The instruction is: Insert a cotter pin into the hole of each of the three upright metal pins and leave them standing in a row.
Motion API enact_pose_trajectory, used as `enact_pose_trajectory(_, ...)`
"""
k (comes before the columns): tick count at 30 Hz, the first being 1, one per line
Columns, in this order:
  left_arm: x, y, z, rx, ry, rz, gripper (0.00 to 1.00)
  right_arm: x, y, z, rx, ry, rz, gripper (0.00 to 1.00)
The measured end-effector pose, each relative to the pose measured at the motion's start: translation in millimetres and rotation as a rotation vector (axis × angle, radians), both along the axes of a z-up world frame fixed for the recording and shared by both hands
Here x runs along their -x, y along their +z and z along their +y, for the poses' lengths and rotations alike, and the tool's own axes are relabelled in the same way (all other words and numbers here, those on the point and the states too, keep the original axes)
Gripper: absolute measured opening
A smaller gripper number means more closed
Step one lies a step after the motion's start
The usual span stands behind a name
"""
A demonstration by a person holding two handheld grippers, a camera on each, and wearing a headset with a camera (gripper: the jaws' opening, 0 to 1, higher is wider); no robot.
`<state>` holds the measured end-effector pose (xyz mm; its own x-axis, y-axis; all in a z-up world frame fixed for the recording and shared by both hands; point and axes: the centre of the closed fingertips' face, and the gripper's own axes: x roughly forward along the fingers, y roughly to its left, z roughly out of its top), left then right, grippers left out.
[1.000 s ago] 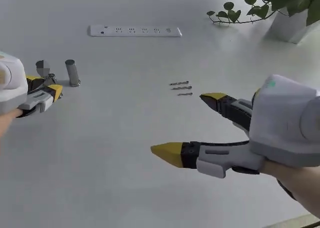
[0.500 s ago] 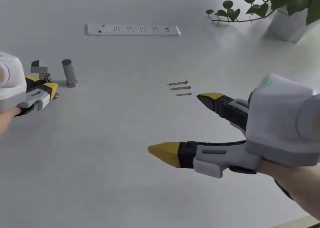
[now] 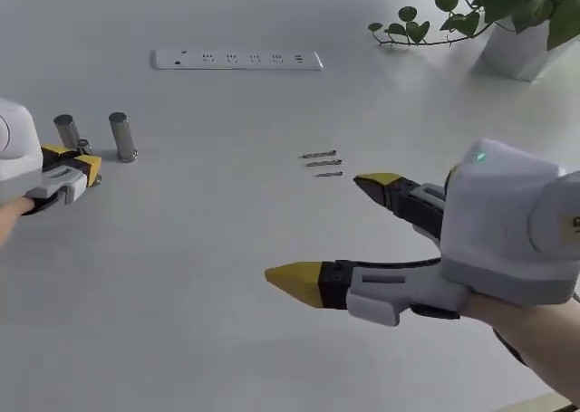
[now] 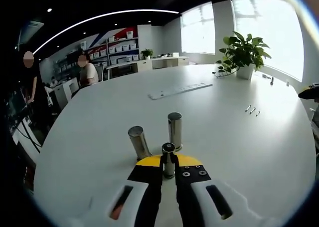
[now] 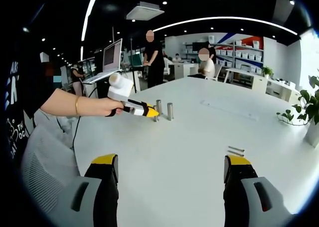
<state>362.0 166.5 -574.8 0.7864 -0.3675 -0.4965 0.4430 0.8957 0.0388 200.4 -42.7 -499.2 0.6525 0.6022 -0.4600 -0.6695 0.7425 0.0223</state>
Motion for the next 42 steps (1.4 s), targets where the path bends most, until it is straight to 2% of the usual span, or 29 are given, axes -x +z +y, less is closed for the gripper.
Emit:
enact_pose_trajectory(3,4.2,0.1,-3.6,-0.013,-0.005,0.000,0.07,1.7,0.2,-1.9,-0.002,-0.004,0.001,0.86)
enact_pose_trajectory(10,15.3,1.8,-17.2,-0.004,-0.019,0.012,0.07,5.1,0.3,-3.6,-0.002,-0.007,0.002,0.86)
enact_pose_trajectory(17,28.3,6.3,-41.2,0.023,-0.038,0.015,0.07,6.9,1.7,-8.0,-0.003,-0.013,-0.002,0.86)
enact_pose_trajectory(20,34.3,6.9,-49.5,0.022,-0.045,0.016,0.07,7.0,1.7,-9.2,-0.004,-0.016,-0.003,0.86)
enact_pose_trajectory(21,38.1,6.2,-55.0,0.045,-0.041,0.031,0.07,7.7,1.9,-9.6,-0.005,-0.017,-0.003,0.86)
enact_pose_trajectory(24,43.4,6.6,-63.2,0.032,-0.052,0.026,0.07,8.2,1.9,-10.0,-0.005,-0.017,-0.003,0.86)
enact_pose_trajectory(25,47.5,6.1,-68.6,0.068,-0.043,0.046,0.07,9.0,1.6,-10.2,-0.003,-0.017,-0.002,0.86)
enact_pose_trajectory(26,51.3,6.3,-74.4,0.076,-0.059,0.044,0.07,9.1,1.3,-10.4,-0.003,-0.016,0.000,0.86)
enact_pose_trajectory(28,54.6,5.8,-79.1,0.057,-0.072,0.037,0.07,9.6,1.2,-10.5,-0.003,-0.017,0.002,0.86)
enact_pose_trajectory(29,58.8,4.2,-84.3,0.025,-0.086,0.031,0.07,10.5,1.6,-10.4,-0.003,-0.016,0.002,0.86)
enact_pose_trajectory(30,59.7,3.9,-85.8,0.025,-0.088,0.031,0.07,10.7,1.9,-10.4,-0.003,-0.015,0.001,0.86)
enact_pose_trajectory(32,64.6,2.7,-93.4,0.047,-0.093,0.045,0.07,11.0,2.4,-10.7,-0.004,-0.017,-0.001,0.86)
enact_pose_trajectory(35,69.7,1.5,-101.7,0.055,-0.089,0.052,0.07,12.4,1.3,-11.3,-0.004,-0.022,0.001,0.86)
enact_pose_trajectory(42,77.1,2.4,-121.4,0.083,-0.093,0.052,0.07,15.6,-0.4,-11.3,-0.009,-0.020,0.005,0.86)
